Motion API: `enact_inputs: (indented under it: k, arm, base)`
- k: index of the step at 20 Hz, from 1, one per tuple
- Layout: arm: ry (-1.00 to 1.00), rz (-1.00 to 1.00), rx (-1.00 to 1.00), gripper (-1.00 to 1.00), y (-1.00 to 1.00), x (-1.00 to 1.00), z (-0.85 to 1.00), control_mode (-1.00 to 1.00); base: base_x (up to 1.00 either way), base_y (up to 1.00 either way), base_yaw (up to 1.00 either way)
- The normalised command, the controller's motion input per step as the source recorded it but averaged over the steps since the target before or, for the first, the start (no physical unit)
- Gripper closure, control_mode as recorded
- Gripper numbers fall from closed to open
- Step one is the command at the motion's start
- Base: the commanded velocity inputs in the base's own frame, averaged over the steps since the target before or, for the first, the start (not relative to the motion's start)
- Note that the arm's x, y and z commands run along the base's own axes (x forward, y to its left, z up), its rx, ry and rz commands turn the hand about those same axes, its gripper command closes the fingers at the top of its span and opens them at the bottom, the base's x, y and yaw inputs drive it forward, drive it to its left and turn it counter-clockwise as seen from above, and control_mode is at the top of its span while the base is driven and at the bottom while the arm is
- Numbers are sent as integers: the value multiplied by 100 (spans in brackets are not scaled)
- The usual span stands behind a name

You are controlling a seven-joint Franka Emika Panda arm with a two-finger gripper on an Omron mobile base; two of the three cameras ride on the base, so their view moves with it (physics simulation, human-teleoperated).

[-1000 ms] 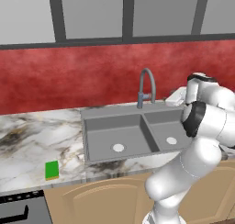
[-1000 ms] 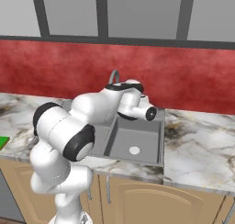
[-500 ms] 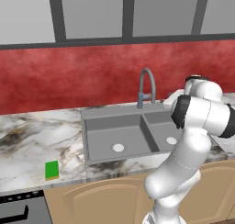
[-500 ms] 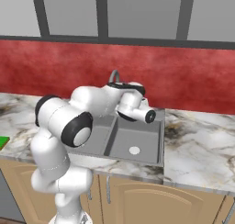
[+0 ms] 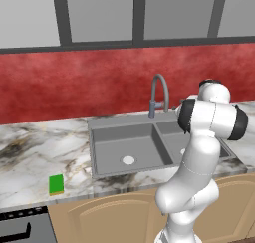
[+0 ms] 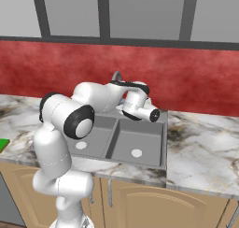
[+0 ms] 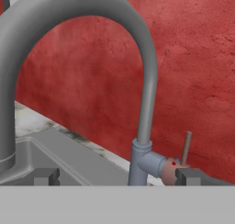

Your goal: Soak the sponge with water for a few seconds and then drop it inside the sink.

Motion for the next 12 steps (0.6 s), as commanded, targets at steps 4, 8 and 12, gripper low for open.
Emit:
enact_inputs:
  k: [4,8,12]
  arm:
    - [0,1,0,-100,0,23,0,-100]
    - [0,0,0,-100,0,23,0,-100]
    - [0,0,0,-100,0,20,0,-100]
  base:
    - [0,0,0]
    - [0,0,0]
    - [0,0,0]
